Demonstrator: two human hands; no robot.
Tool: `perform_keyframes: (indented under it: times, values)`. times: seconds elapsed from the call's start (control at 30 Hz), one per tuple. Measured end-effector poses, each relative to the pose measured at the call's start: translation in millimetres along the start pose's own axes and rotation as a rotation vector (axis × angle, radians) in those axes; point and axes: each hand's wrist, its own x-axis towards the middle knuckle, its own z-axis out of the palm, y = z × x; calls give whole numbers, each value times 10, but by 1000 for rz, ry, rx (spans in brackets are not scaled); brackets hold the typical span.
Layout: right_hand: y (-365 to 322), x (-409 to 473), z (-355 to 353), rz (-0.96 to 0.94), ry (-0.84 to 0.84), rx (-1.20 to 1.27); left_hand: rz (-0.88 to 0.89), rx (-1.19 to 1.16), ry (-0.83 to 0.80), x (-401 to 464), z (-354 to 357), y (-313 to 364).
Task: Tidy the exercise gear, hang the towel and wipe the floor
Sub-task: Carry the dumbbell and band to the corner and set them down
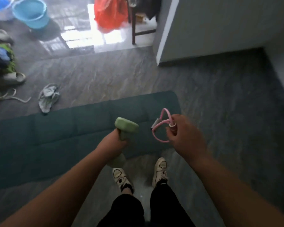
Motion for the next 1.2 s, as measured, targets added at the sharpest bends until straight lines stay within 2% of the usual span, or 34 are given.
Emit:
perform_keyframes:
  times: [0.17, 0.33, 0.53, 0.67, 0.77, 0.9, 1.03, 1.2]
  values:
    - [578, -756, -769, 276, 194, 99, 140, 70, -21, -174, 281, 939]
    - [1520, -1384, -1622, 429, 254, 319, 298, 194, -96, -258, 1054, 2136]
    - [2937, -1988, -2560, 548, 328, 272, 475, 229, -197, -386, 2382, 3870]
    - [3789, -2279, -3105, 593, 371, 188, 507, 245, -245, -468, 3016, 4863]
    - [4291, -2374, -3371, 667, 475, 242, 483, 238, -287, -426, 3270, 5409]
    - [4850, -2287, -3642, 742, 527, 292, 477, 204, -316, -225, 3515, 6069]
    - [5270, -2099, -3948, 770, 533, 246, 474, 148, -343, 125, 3692, 6656]
    - [6021, -1698, -4465, 801, 563, 217, 558, 118, -379, 768, 4036, 7701]
